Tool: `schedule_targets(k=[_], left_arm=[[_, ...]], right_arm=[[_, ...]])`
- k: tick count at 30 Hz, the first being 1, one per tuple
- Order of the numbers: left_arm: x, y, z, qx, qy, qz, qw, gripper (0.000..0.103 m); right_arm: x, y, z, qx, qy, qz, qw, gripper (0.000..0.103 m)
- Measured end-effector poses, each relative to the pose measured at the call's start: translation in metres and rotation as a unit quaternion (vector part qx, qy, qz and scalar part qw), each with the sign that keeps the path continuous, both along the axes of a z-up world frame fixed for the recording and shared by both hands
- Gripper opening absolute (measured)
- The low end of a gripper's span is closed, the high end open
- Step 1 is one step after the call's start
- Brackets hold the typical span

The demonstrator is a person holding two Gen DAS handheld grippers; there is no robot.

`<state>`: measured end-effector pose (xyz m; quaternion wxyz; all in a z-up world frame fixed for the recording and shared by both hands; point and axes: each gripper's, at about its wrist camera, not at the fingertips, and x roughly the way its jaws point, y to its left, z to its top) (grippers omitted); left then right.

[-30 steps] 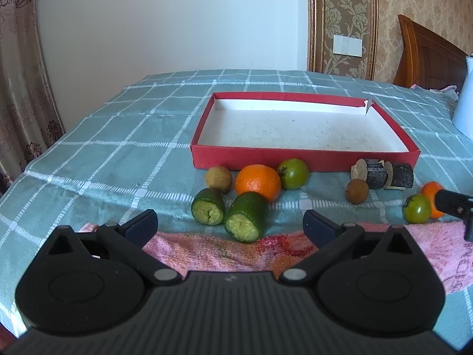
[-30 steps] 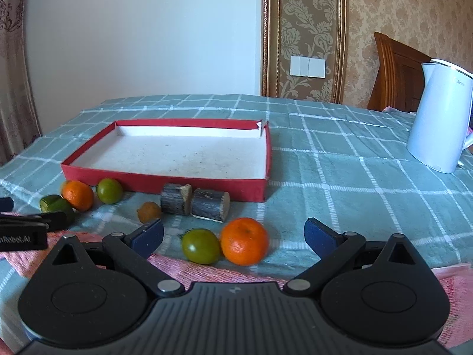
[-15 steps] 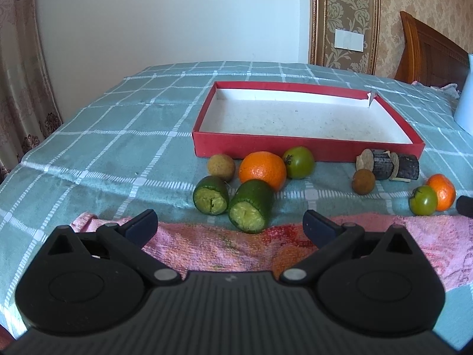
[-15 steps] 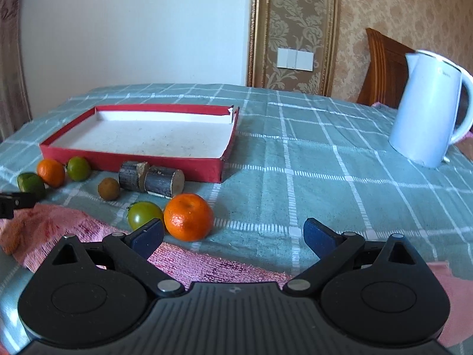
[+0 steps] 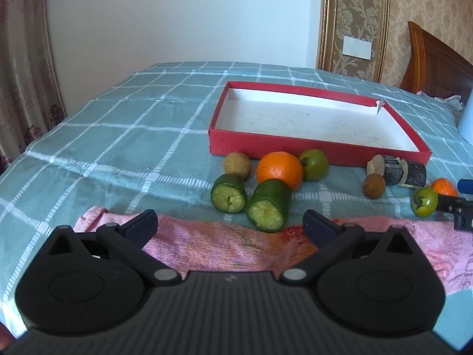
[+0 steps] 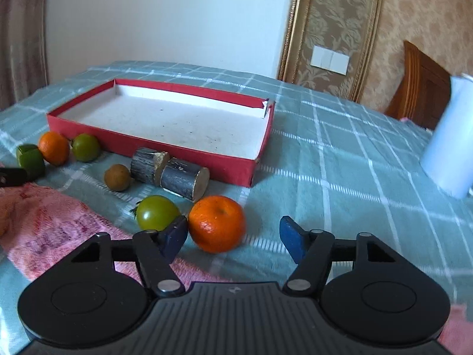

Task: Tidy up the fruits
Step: 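Close the right gripper on the orange and lift it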

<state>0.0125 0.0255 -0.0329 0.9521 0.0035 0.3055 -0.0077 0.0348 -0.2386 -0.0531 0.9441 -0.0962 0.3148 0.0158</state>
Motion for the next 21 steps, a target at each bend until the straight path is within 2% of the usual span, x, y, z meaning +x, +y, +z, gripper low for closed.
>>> schedule_targets(k=[3,6,8,12,13,14,16,19,21], left_arm=[[-0.002,0.004,-0.003,0.003,0.0,0.002,1.0,0.103],[-0.003,0.008,-0.004,0.0,-0.001,0.003,1.0,0.103],[-0.004,0.009,-0.003,-0.003,-0.002,0.003,1.0,0.103],[-0.001,0.002,-0.001,0.011,-0.005,-0.004,0.9999,0.103],[-0.001,0.001,-0.001,0.012,-0.005,-0.005,0.9999,0.103],[-0.001,0.001,-0.002,0.011,-0.005,-0.006,0.9999,0.103],[0.0,0.001,-0.003,0.01,-0.003,-0.008,0.9999,0.103],[-0.002,0.0,-0.005,0.014,-0.006,-0.011,0.9998,0.103],[-0.001,0.0,-0.005,0.011,-0.006,-0.013,0.9998,0.103]], right_arm=[[0.009,-0.006,-0.003,0.023,0.007,0.001,1.0,0.068],[0.017,-0.016,-0.003,0.068,0.02,-0.002,0.997,0.07],[0.021,-0.022,-0.006,0.09,0.023,-0.014,0.996,0.079],[0.019,-0.018,-0.01,0.079,0.014,-0.009,0.997,0.079],[0.017,-0.016,-0.01,0.08,0.012,-0.007,0.997,0.072],[0.015,-0.015,-0.01,0.087,0.01,0.001,0.996,0.057],[0.009,-0.01,-0.009,0.092,0.005,0.016,0.996,0.044],[0.006,-0.005,-0.011,0.08,-0.012,0.011,0.997,0.044],[0.005,-0.01,-0.011,0.099,-0.011,0.008,0.995,0.044]])
